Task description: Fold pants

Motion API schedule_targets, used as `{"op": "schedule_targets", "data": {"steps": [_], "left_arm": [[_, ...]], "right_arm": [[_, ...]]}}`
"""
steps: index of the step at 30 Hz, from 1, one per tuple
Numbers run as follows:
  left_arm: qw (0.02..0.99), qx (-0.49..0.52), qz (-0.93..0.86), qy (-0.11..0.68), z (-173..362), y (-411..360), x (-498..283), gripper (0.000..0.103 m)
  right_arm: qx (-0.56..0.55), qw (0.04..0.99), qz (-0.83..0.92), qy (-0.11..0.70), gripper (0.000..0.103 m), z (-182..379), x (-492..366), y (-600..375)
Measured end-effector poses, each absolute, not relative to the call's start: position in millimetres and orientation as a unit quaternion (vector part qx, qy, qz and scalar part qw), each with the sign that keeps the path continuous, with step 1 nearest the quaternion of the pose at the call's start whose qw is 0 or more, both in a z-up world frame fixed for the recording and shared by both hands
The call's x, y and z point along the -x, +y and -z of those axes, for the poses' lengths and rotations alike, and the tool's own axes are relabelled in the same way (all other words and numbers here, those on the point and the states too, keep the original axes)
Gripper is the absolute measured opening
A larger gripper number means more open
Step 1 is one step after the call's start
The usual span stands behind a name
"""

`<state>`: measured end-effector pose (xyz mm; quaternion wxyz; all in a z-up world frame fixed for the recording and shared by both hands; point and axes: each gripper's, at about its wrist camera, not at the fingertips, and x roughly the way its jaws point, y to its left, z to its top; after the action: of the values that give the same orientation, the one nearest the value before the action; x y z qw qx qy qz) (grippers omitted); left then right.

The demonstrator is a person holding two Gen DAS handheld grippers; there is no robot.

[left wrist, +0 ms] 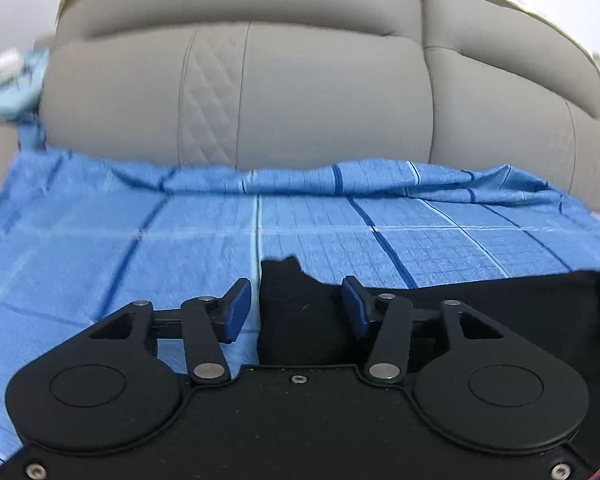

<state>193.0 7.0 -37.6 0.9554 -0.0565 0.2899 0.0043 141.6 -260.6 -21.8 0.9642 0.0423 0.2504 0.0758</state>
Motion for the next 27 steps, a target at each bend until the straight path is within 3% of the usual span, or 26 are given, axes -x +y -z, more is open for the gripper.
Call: {"op": "schedule_targets", "data": {"steps": [1, 2, 4, 5, 7, 10, 13, 17, 27], "left_arm": [[0.955, 0.06, -0.006, 0.292, 38.3, 7.2, -193.9, 0.05], [0.955, 0.058, -0.009, 0.292, 38.2, 6.6, -194.0, 0.051], [0.956, 0.047, -0.018, 0.288, 33.8, 4.4, -190.1, 0.056], [0.959, 0.039, -0.021, 0.282, 29.3, 3.2, -185.3, 0.063], [0.963, 0.025, -0.022, 0.268, 19.2, 1.9, -172.0, 0.076], [0.968, 0.015, 0.001, 0.249, 2.1, 2.2, -139.9, 0.083], [0.967, 0.018, 0.017, 0.252, -6.0, 2.9, -105.5, 0.085], [0.964, 0.019, 0.019, 0.266, -1.8, -1.9, -64.9, 0.086], [0.945, 0.006, 0.001, 0.328, 32.4, -24.0, -16.9, 0.086]], "right_arm": [[-0.042, 0.965, -0.064, 0.253, 0.062, 24.0, -144.2, -260.6], [-0.036, 0.966, -0.05, 0.249, 0.066, 25.3, -144.7, -259.4], [-0.021, 0.97, -0.03, 0.242, 0.086, 26.9, -143.7, -259.5], [-0.017, 0.971, -0.021, 0.24, 0.089, 27.8, -144.1, -260.7], [-0.034, 0.971, -0.022, 0.237, 0.09, 27.4, -144.1, -268.4], [-0.075, 0.97, -0.036, 0.228, 0.093, 19.3, -133.5, -281.0], [-0.09, 0.977, -0.032, 0.191, 0.103, 7.6, -110.2, -286.6], [-0.109, 0.976, -0.05, 0.183, 0.103, 6.7, -83.2, -291.6], [0.003, 0.965, -0.063, 0.256, 0.103, 41.2, -37.8, -272.4]]}}
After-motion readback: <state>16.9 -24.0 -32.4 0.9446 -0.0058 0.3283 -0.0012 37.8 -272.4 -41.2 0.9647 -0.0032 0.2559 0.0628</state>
